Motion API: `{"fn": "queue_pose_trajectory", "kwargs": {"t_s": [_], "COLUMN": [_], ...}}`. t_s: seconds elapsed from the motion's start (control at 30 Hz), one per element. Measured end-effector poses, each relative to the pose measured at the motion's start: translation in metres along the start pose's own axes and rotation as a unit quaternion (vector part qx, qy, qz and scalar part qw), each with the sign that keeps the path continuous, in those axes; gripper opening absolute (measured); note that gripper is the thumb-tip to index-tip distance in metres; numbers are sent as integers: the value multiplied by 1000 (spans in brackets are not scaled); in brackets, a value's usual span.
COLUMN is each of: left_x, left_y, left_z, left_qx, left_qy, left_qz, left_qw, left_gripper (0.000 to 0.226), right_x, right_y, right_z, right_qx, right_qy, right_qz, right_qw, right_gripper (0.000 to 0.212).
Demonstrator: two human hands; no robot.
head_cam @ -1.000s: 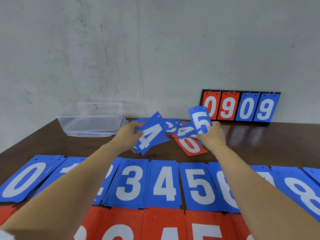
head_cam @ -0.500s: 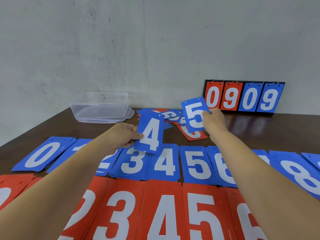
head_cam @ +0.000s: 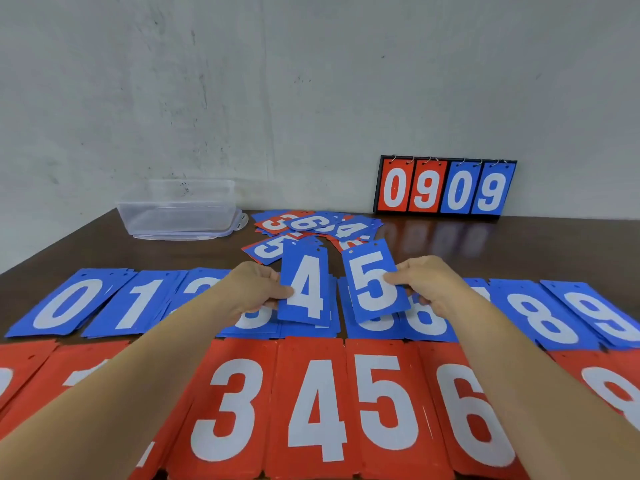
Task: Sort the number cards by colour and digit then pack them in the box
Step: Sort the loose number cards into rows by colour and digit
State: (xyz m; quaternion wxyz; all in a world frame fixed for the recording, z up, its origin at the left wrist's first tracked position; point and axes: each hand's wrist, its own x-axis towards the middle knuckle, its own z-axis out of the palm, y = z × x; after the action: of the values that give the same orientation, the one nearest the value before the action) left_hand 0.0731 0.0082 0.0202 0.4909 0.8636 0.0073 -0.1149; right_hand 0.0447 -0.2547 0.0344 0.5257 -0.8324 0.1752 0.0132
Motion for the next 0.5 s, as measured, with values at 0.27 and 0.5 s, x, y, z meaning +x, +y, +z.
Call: {"fn": "queue_pose_trajectory", "kwargs": {"t_s": [0.27,0.5], "left_x": [-6,-7], "left_y": [-7,-11], "left_z": [26,35], "left_qx": [132,317], "left_qy": [86,136], "left_qz": [58,67], "left_qw": [986,936], "left_gripper": [35,21], "right_x": [1,0], "right_y": [24,26], "right_z": [21,32], "right_qx": [43,-281], "right_qy": [53,161], "right_qz": [-13,-52], "right_qw": [998,945], "right_gripper": [18,34]}}
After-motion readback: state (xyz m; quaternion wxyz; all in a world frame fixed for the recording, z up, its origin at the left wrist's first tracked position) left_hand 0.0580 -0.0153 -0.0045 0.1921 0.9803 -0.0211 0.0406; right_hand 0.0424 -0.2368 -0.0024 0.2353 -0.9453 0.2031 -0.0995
